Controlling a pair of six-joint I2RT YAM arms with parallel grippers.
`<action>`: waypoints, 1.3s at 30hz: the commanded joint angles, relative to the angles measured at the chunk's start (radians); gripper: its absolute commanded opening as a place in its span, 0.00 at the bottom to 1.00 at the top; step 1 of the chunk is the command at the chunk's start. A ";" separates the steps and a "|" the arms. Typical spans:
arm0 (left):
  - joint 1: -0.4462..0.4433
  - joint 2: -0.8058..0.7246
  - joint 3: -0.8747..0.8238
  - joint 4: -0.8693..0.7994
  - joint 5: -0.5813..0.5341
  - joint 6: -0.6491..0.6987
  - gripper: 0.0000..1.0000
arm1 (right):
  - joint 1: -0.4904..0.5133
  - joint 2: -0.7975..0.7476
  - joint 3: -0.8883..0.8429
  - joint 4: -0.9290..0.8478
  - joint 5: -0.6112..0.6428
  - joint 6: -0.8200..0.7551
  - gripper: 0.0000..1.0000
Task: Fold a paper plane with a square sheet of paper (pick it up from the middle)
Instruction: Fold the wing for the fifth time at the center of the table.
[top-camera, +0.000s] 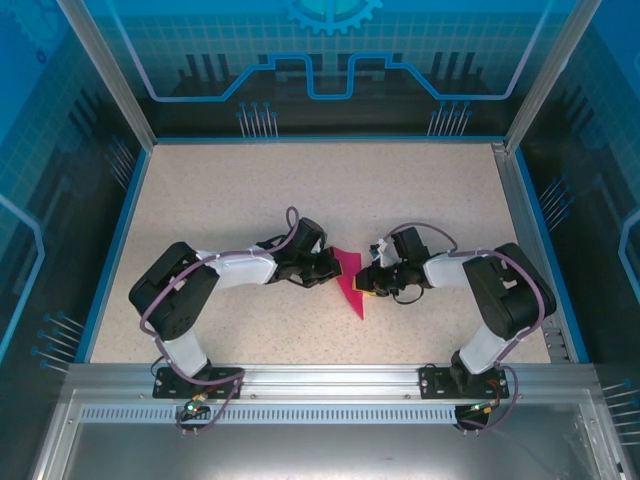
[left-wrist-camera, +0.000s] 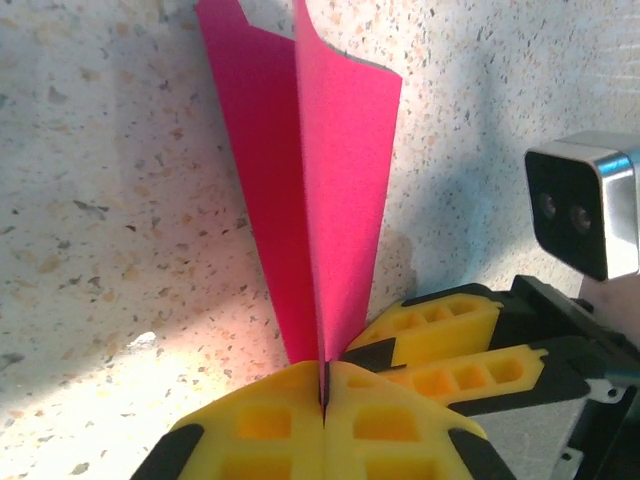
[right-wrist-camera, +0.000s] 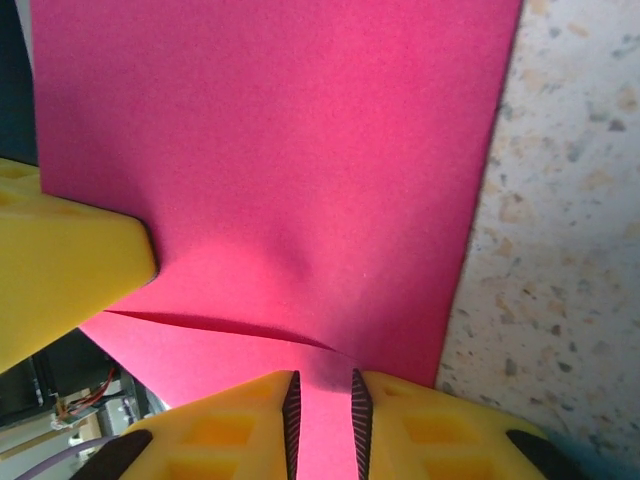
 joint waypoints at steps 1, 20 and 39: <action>-0.008 -0.002 0.032 -0.049 -0.019 0.030 0.00 | 0.024 -0.040 0.013 -0.079 0.141 -0.056 0.26; -0.007 -0.017 0.045 -0.090 -0.036 0.042 0.00 | 0.243 -0.336 -0.029 -0.199 0.580 -0.139 0.44; -0.007 -0.017 0.049 -0.101 -0.032 0.032 0.00 | 0.474 -0.460 -0.110 -0.129 0.797 -0.330 0.55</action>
